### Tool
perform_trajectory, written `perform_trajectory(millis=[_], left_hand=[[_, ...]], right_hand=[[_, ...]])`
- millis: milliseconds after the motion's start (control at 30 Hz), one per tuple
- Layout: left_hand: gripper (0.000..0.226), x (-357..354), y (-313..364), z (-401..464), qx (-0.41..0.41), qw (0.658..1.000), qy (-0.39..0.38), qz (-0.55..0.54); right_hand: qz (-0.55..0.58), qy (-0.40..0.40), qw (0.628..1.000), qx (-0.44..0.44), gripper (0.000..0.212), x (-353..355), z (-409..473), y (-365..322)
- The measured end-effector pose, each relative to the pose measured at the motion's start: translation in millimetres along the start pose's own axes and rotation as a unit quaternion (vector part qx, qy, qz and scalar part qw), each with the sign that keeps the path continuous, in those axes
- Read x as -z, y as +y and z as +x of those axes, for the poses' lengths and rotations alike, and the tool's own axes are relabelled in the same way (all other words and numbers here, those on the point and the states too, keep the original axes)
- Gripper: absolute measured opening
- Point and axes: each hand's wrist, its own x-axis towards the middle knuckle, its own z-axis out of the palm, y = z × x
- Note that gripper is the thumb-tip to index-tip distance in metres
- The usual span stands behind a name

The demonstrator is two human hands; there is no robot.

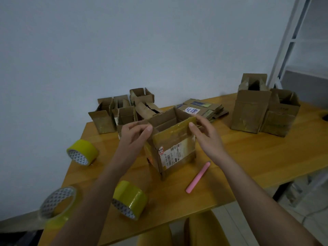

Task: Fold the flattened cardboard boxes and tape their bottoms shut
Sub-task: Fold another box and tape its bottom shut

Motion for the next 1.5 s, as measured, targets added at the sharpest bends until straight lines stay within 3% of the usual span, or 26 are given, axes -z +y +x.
perform_trajectory(millis=[67, 133, 200, 267, 433, 500, 600, 733, 833, 933, 1000, 1167, 1267, 1400, 1500], left_hand=[[0.055, 4.6, -3.8, -6.7, 0.006, 0.999, -0.035, 0.031], [0.072, 6.8, -10.0, -10.1, -0.002, 0.996, -0.053, 0.065], [0.076, 6.4, -13.1, -11.5, 0.001, 0.994, -0.052, 0.091], [0.074, 4.0, -12.3, -12.3, 0.01, 0.994, -0.043, 0.101], [0.033, 0.6, -12.1, -9.7, 0.037, 0.997, -0.032, 0.062], [0.028, 0.9, -16.6, -7.1, 0.039, 0.998, -0.016, 0.054], [0.054, 1.9, -21.7, -4.3, 0.047, 0.999, 0.006, 0.005], [0.079, 4.0, -21.8, 0.2, 0.053, 0.997, -0.01, -0.057], [0.061, 5.5, -25.4, 1.8, 0.046, 0.997, -0.025, -0.056], [0.029, 5.1, -28.4, -0.6, 0.021, 0.999, -0.013, -0.04], [0.022, 4.2, -29.5, -2.9, 0.01, 0.999, 0.002, -0.031], [0.018, 8.4, -35.7, 0.6, -0.036, 0.997, 0.01, 0.071], [0.02, 6.7, -41.4, -0.8, -0.016, 0.983, -0.022, 0.18], [0.017, 0.4, -48.2, -9.4, 0.019, 0.995, -0.02, 0.094], [0.02, -0.8, -46.6, -11.8, 0.02, 0.993, -0.005, 0.115]], right_hand=[[-0.004, -0.009, 1.0, 0.006, 0.015, 0.2, -2.9, 1.0], [-0.002, -0.017, 1.0, 0.013, 0.03, 1.3, -4.4, 1.7], [0.011, -0.022, 1.0, -0.001, 0.031, 1.2, -4.8, 1.4], [0.008, -0.032, 0.999, -0.014, 0.021, -0.1, -5.3, 0.3], [0.003, -0.02, 1.0, -0.007, 0.028, -5.9, -4.9, 3.2], [-0.014, -0.006, 1.0, -0.007, 0.033, -5.9, -3.1, 6.8], [-0.011, 0.007, 1.0, -0.019, 0.028, -8.4, -1.9, 10.7], [-0.018, -0.027, 0.999, -0.001, 0.066, -8.9, 2.7, 14.6], [-0.024, -0.074, 0.996, 0.032, 0.057, -7.3, 4.5, 13.0], [-0.032, -0.046, 0.997, 0.055, 0.038, -7.7, 5.0, 15.9], [-0.042, -0.026, 0.995, 0.084, 0.024, -9.6, 4.0, 19.9], [-0.073, 0.005, 0.99, 0.121, 0.022, -16.7, 3.8, 27.2], [-0.15, -0.033, 0.983, 0.102, 0.032, -23.7, 3.4, 34.2], [-0.131, -0.01, 0.988, 0.08, 0.027, -29.4, -4.6, 40.7], [-0.124, -0.026, 0.989, 0.078, 0.021, -24.8, -5.6, 40.3]])
